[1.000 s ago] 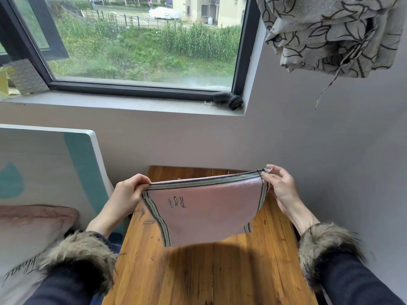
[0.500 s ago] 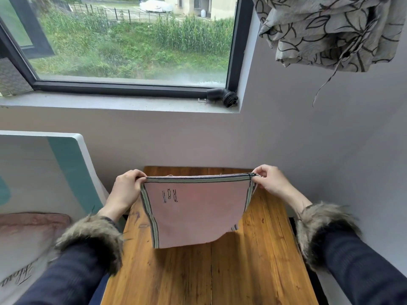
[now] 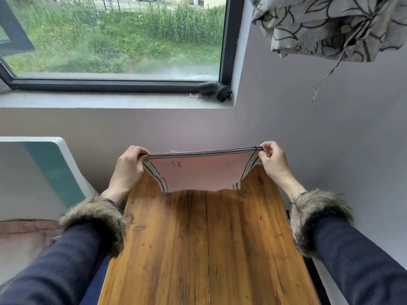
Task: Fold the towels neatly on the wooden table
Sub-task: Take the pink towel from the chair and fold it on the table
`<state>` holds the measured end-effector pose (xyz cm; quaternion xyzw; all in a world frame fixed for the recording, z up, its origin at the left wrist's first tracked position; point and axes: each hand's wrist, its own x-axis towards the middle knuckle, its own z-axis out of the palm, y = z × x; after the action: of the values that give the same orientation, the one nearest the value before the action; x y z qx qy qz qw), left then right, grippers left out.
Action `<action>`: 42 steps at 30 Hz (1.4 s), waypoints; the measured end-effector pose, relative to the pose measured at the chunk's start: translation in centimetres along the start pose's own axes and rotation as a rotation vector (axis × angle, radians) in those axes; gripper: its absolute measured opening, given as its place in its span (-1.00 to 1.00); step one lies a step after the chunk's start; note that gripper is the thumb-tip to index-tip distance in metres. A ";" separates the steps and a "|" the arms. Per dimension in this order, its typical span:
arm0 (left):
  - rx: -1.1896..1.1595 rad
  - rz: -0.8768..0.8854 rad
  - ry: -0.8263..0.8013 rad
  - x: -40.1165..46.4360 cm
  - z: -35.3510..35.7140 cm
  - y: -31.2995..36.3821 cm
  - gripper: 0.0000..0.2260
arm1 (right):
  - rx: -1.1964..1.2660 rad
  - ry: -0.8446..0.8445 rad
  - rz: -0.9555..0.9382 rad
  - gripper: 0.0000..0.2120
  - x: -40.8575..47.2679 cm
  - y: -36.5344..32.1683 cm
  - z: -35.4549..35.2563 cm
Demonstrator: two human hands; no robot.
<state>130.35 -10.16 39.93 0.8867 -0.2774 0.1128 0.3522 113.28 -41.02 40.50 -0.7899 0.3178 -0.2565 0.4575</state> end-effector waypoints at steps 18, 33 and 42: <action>0.228 -0.199 -0.978 -24.0 6.2 -7.1 -0.86 | -0.504 -0.793 0.431 -0.86 -19.4 16.6 -1.1; 0.418 -0.154 -1.199 -33.4 8.3 -8.2 -0.82 | -0.801 -1.130 0.459 -0.72 -27.3 21.8 1.2; 0.306 0.038 -0.858 -29.8 13.8 -6.2 -0.70 | -0.425 -0.611 0.532 -0.69 -23.1 22.2 2.8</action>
<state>109.52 -3.63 14.66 0.8898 -0.3947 -0.2186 0.0683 93.89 -30.90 16.91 -0.7967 0.4056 0.1852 0.4079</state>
